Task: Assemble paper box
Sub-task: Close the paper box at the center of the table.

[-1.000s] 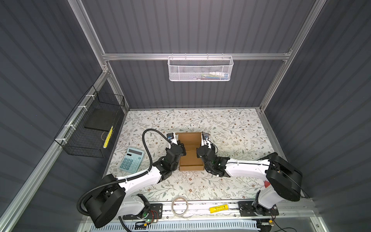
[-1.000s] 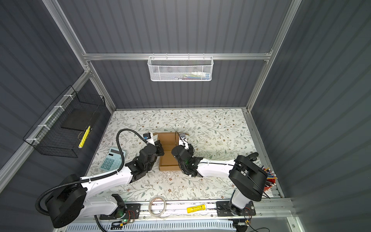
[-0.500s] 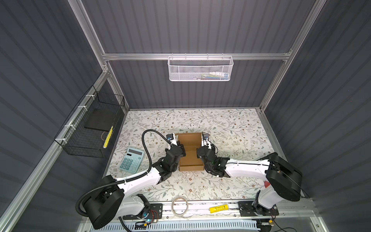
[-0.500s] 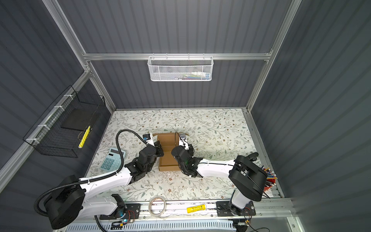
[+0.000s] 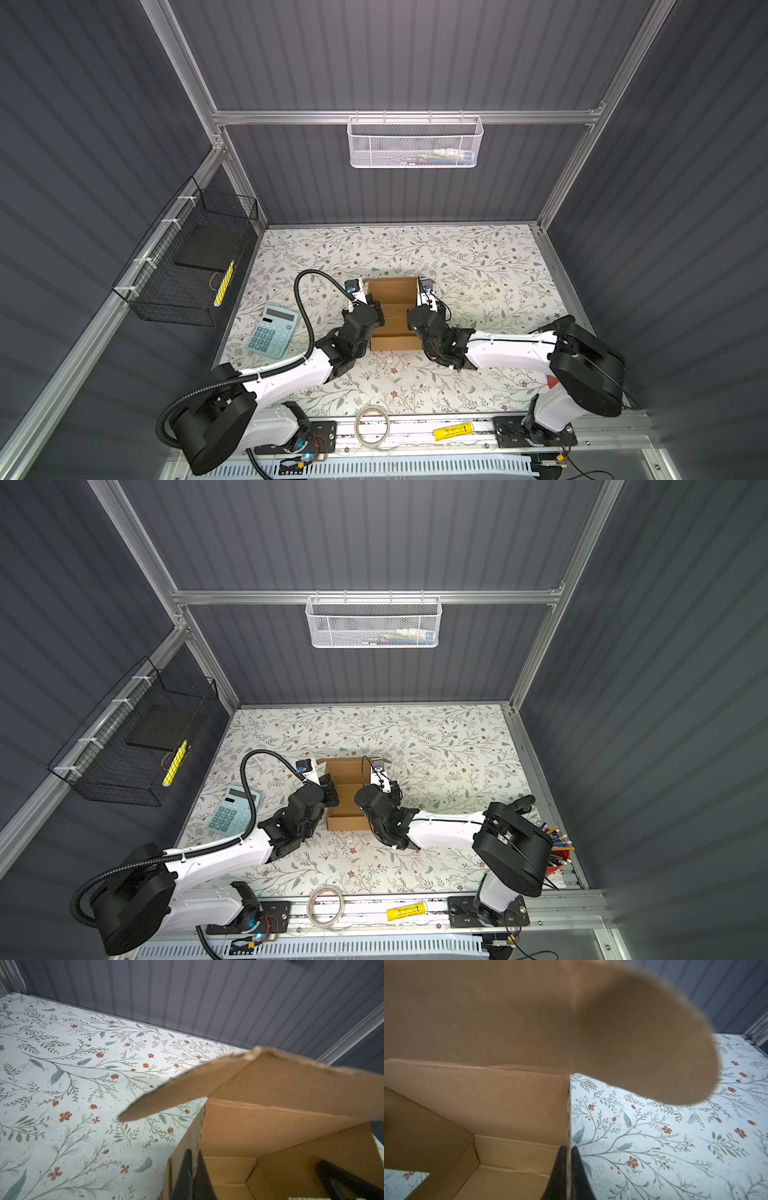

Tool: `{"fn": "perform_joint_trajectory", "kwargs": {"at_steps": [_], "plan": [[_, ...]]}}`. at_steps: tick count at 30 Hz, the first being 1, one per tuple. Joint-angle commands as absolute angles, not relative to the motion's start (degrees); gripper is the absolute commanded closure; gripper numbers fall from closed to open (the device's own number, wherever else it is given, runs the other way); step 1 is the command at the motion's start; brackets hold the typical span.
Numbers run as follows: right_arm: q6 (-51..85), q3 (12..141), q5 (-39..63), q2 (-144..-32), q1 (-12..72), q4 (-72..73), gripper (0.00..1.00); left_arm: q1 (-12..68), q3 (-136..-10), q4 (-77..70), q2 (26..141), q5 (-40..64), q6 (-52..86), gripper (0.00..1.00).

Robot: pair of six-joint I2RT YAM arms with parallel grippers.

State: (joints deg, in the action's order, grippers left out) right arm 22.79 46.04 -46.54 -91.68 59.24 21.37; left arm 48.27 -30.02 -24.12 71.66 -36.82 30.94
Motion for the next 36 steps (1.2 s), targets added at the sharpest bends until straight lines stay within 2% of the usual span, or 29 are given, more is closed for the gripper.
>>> {"fn": "perform_joint_trajectory", "kwargs": {"at_steps": [1,10,17,25,32,36], "plan": [[23.2,45.5,-45.9,-92.1,60.1,22.1,0.98,49.3,-29.0,-23.5,71.2,-35.8,32.6,1.0],[22.8,45.7,-45.6,-92.1,60.3,22.4,0.96,49.5,-28.9,-22.8,70.2,-36.5,32.1,1.0],[22.9,45.8,-45.7,-91.6,60.5,22.1,0.84,49.6,-28.6,-22.6,69.8,-36.8,31.9,1.0],[22.8,45.9,-45.8,-90.4,60.5,20.9,0.77,49.7,-28.3,-23.1,70.0,-37.0,31.9,1.0],[23.6,44.9,-46.3,-88.8,60.6,19.5,0.65,49.9,-27.9,-23.2,70.1,-37.4,32.0,1.0],[23.5,43.8,-46.6,-87.3,60.6,18.8,0.63,49.9,-27.7,-23.1,69.9,-37.8,32.1,1.0]]}}
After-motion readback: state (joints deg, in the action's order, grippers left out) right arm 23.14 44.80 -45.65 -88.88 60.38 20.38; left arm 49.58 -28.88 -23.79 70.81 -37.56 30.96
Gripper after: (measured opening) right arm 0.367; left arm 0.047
